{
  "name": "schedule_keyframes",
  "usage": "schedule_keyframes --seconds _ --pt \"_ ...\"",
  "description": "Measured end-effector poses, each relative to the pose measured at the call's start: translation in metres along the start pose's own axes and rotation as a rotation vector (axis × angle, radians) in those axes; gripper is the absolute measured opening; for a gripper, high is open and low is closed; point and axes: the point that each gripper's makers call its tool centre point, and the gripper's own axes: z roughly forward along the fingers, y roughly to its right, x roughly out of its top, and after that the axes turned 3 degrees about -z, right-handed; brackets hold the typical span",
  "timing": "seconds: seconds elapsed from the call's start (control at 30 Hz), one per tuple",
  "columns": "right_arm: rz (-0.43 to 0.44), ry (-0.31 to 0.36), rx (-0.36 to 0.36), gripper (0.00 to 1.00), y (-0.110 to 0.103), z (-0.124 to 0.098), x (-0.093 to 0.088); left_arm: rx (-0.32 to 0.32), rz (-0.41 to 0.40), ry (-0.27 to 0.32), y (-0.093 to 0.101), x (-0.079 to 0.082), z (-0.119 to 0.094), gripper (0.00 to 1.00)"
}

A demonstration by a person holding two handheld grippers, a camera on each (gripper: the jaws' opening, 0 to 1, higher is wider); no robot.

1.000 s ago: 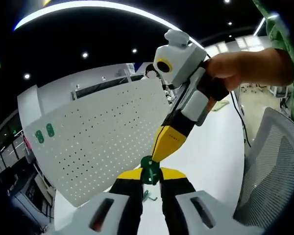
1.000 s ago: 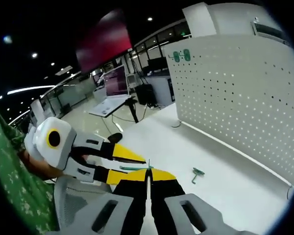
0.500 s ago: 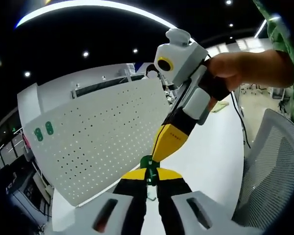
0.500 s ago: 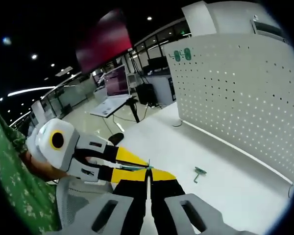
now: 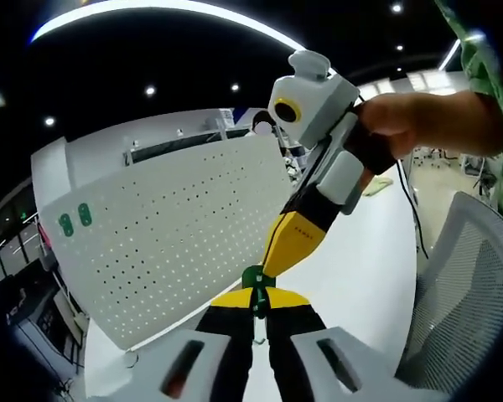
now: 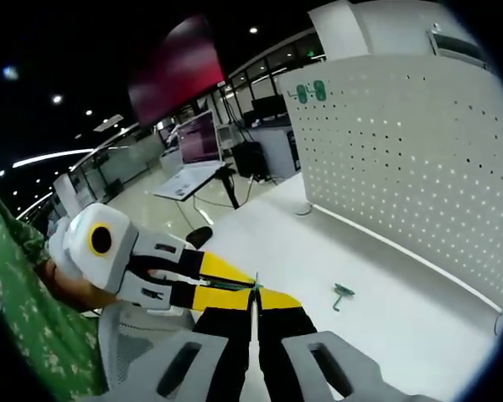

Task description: Insert the hook assembly into the mounting plate slot until the hook locks in place.

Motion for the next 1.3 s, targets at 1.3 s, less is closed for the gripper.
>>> schedule_keyframes --seconds 1.3 --pt "-0.077 0.11 -0.086 0.11 0.017 -0.018 0.013 0.017 -0.121 0.005 -0.008 0.0 0.001 0.03"
